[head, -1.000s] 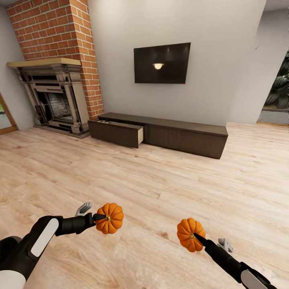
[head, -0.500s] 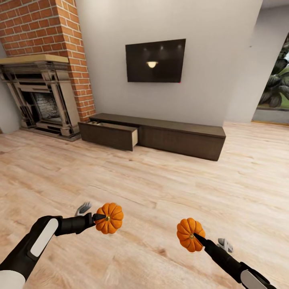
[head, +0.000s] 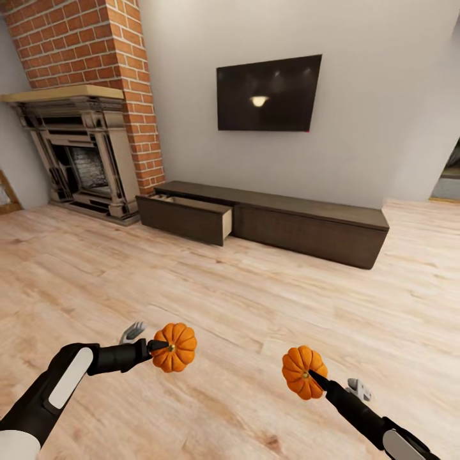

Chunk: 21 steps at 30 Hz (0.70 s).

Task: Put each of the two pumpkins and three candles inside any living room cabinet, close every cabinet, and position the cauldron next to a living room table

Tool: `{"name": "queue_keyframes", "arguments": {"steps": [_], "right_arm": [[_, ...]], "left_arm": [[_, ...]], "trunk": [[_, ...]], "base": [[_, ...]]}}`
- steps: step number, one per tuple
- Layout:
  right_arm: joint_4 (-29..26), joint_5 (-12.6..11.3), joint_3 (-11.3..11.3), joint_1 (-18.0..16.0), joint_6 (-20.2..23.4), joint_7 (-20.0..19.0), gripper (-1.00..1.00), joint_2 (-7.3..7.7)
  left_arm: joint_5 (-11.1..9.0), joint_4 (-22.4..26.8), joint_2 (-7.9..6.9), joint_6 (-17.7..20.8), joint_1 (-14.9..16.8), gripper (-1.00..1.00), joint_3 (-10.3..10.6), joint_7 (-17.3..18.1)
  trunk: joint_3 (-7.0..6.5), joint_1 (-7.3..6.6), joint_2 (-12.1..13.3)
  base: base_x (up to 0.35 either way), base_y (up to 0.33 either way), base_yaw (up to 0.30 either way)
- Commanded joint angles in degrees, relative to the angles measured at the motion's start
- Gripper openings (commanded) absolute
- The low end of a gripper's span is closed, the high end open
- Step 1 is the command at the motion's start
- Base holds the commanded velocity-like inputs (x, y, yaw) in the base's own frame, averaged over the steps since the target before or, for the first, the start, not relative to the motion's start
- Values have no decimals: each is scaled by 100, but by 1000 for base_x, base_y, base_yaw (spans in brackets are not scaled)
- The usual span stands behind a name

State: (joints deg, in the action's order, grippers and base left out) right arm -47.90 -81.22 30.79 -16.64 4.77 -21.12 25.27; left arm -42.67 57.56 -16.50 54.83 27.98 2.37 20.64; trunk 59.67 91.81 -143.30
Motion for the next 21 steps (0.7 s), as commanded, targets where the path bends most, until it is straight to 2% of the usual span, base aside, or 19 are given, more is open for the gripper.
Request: {"name": "queue_keyframes", "arguments": {"steps": [1, 21], "right_arm": [[-4, -70, 12, -6, 15, -15, -100, 5], [0, -61, 25, -6, -22, -5, -100, -5]], "left_arm": [[-36, -3, -3, 19, 6, -100, 10, 31], [-35, -16, -3, 20, 6, -100, -5, 36]], "trunk": [[7, 2, -3], [55, 2, -3]], "base": [[330, 0, 265], [331, 0, 270]]}}
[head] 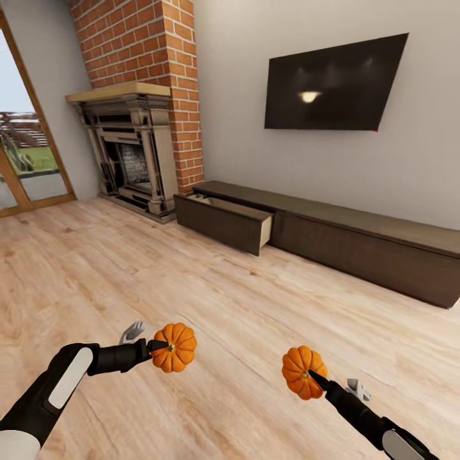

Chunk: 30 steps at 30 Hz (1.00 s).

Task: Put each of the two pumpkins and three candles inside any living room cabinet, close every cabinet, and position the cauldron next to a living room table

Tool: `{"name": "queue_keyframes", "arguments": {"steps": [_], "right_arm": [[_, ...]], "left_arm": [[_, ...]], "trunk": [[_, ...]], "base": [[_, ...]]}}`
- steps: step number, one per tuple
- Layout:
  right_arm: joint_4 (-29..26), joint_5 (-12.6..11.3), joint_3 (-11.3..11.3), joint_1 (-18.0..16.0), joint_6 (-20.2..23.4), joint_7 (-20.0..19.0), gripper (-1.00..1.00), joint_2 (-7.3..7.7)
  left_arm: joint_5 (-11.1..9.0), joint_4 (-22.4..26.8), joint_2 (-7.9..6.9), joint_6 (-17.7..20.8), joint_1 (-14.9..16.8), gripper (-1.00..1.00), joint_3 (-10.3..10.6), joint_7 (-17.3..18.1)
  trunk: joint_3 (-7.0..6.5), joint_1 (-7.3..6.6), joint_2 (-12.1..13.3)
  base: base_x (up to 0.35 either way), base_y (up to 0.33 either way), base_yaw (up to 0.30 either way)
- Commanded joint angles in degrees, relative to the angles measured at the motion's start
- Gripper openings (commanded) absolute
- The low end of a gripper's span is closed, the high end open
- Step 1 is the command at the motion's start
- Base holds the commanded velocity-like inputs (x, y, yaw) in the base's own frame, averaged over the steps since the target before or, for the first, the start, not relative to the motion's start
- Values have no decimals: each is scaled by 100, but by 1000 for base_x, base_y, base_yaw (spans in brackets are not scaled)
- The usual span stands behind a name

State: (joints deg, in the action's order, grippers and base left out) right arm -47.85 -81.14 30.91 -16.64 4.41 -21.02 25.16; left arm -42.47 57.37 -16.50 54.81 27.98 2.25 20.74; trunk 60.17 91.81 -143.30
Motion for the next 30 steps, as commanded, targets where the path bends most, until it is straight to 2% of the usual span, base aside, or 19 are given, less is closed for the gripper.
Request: {"name": "queue_keyframes", "arguments": {"steps": [1, 30], "right_arm": [[-5, -69, 17, -6, 8, -16, -100, 6], [-5, -69, 21, -6, -1, -16, -100, 6]], "left_arm": [[-57, 3, -3, 26, 6, -100, 4, 26], [-59, -2, -1, 30, 6, -100, 21, 24]], "trunk": [[7, 2, -3], [78, 2, -3]], "base": [[333, 0, 271], [333, 0, 271]]}}
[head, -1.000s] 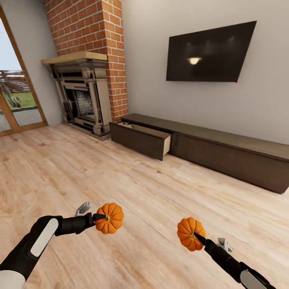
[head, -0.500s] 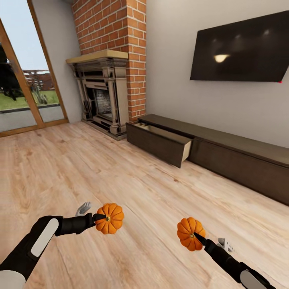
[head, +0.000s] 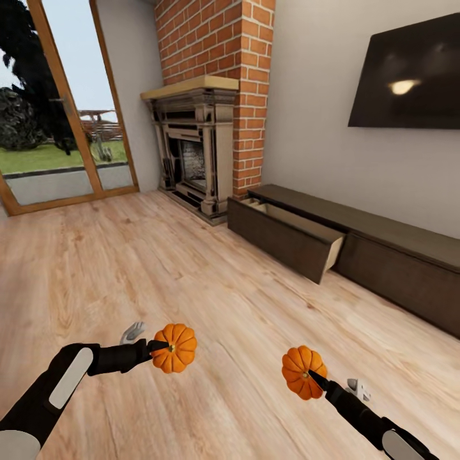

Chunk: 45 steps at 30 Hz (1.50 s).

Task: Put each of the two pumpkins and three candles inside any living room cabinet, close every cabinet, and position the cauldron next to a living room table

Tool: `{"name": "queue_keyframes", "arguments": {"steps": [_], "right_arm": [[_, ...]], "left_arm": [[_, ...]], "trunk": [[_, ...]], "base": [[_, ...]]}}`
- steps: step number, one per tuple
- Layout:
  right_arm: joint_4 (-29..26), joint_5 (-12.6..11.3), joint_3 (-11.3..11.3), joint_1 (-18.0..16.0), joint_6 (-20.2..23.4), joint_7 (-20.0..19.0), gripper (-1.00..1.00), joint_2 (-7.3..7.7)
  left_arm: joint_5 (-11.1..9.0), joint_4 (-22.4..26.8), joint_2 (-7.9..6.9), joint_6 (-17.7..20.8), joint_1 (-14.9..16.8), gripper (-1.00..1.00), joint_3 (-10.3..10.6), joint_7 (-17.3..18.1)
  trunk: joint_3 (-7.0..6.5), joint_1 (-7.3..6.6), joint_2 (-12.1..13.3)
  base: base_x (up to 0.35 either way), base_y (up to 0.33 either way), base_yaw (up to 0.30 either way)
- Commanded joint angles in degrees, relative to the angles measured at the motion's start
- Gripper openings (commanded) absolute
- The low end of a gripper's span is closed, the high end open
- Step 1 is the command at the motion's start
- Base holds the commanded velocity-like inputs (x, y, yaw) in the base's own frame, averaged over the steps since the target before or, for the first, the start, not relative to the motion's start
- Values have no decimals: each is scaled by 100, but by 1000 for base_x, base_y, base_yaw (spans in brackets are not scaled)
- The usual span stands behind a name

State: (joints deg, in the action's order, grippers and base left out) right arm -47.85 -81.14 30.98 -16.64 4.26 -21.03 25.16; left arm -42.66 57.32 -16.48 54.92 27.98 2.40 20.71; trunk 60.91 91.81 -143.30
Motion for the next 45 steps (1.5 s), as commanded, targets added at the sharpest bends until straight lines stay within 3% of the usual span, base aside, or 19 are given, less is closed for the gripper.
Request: {"name": "queue_keyframes", "arguments": {"steps": [1, 23, 45], "right_arm": [[-5, -69, 13, -6, 16, -15, -100, 6], [-5, -69, 13, -6, -25, -15, -100, 8], [-5, -69, 13, -6, -153, -17, -100, 11]], "left_arm": [[-41, 1, -2, 20, 6, -100, 7, 27], [-35, -9, -3, 30, 6, -100, 6, 29], [-40, -10, -4, 37, 6, -100, 6, 31]], "trunk": [[7, 2, -3], [60, 2, -3], [63, 2, -3]], "base": [[333, 0, 271], [333, 0, 265], [333, 0, 12]]}}
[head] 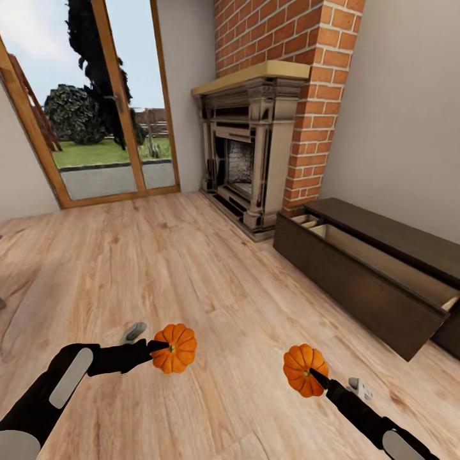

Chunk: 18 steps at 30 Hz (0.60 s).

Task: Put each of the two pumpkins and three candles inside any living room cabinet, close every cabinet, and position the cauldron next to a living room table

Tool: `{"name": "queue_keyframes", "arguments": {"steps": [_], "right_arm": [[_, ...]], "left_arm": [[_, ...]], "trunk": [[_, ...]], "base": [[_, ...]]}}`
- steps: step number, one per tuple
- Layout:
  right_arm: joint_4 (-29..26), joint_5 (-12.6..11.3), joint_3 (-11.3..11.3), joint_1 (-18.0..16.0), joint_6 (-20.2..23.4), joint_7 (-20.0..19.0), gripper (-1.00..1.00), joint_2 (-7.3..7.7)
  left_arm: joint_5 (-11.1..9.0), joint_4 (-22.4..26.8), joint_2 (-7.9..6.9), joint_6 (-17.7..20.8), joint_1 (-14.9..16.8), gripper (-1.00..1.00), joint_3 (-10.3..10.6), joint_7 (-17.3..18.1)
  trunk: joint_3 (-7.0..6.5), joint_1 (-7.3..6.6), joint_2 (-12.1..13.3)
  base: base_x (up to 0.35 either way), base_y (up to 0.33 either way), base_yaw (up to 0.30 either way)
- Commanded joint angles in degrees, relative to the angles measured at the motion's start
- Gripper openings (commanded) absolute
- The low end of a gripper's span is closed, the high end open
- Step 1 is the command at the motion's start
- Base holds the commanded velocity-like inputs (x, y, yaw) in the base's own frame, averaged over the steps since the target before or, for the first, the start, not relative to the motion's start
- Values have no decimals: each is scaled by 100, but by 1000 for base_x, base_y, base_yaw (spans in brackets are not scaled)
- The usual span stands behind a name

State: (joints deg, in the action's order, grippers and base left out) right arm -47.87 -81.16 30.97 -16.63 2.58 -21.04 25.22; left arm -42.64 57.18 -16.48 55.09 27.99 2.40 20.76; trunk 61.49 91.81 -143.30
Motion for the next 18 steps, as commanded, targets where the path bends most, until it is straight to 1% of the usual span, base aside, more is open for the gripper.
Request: {"name": "queue_keyframes", "arguments": {"steps": [1, 18], "right_arm": [[-4, -67, 15, -7, 15, -15, -100, 4], [-4, -67, 15, -7, 6, -14, -100, 1]], "left_arm": [[-42, 4, -4, 19, 4, -100, 6, 28], [-43, 4, -4, 22, 4, -100, -34, 39]], "trunk": [[5, 2, -2], [5, 2, -2]], "base": [[333, 0, 0], [333, 0, 0]]}}
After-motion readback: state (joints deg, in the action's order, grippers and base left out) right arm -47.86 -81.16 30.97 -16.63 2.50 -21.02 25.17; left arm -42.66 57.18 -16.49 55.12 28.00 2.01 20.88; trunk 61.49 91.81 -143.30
